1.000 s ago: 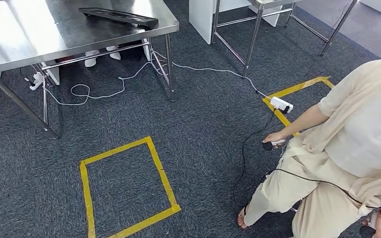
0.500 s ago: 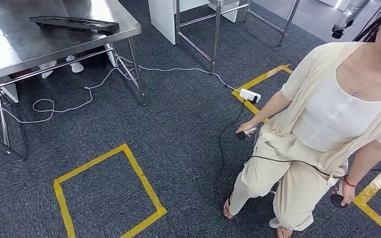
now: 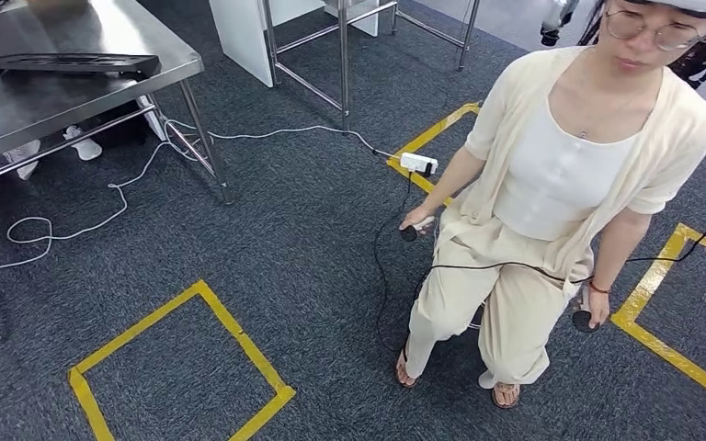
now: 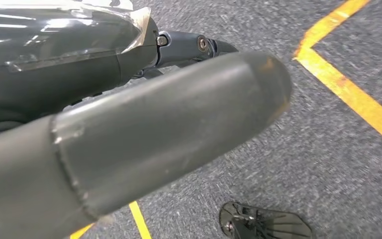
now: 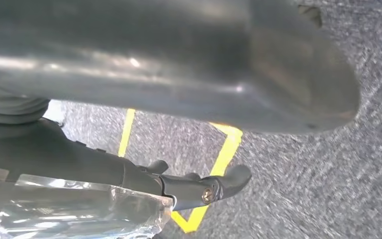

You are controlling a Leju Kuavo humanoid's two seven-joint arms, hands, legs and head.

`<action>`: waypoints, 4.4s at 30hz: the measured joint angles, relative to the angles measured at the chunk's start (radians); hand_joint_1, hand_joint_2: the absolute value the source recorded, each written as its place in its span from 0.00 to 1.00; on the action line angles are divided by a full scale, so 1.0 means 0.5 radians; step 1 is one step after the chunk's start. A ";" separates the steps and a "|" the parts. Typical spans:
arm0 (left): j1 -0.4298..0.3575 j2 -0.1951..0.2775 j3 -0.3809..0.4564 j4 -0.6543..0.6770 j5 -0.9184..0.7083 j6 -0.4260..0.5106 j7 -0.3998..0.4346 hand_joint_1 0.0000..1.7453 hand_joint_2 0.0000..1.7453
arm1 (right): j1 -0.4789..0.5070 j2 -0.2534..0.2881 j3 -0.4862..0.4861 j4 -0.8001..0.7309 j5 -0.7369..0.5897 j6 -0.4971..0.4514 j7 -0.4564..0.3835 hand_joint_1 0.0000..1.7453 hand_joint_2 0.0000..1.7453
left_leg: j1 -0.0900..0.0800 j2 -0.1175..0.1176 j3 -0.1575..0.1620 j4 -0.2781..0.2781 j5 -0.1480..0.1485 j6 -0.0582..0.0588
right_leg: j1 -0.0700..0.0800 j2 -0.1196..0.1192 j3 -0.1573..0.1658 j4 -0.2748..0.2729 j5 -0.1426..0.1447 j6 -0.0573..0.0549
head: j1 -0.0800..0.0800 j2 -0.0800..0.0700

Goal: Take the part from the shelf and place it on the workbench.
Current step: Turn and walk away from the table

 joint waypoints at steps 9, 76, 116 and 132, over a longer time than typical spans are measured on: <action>0.013 0.008 -0.008 0.001 -0.034 0.002 0.013 0.00 0.00 | 0.007 0.009 -0.039 0.000 -0.024 0.000 -0.001 0.00 0.00 | 0.037 -0.248 -0.198 0.488 -0.236 -0.057 | -0.035 0.214 -0.014 -0.002 0.048 -0.072 | -0.013 0.000; 0.012 0.016 -0.016 0.012 -0.044 0.012 0.055 0.00 0.00 | -0.003 0.018 -0.171 0.000 -0.109 0.044 -0.020 0.00 0.00 | 0.036 -0.404 -0.052 0.081 -0.040 -0.029 | -0.010 0.348 -0.078 0.055 0.055 -0.034 | -0.042 0.000; 0.013 0.012 -0.014 0.014 -0.050 0.018 0.048 0.00 0.00 | 0.005 0.018 -0.183 0.000 -0.115 0.061 -0.012 0.00 0.00 | 0.014 -0.154 -0.058 0.059 -0.018 0.065 | -0.023 0.147 -0.387 0.634 -0.194 -0.011 | -0.048 0.000; 0.015 0.011 -0.013 0.014 -0.052 0.023 0.042 0.00 0.00 | 0.006 0.017 -0.194 0.000 -0.120 0.065 -0.017 0.00 0.00 | 0.030 -0.241 -0.269 0.607 -0.309 -0.034 | -0.003 0.195 -0.068 0.084 0.026 -0.075 | -0.076 0.000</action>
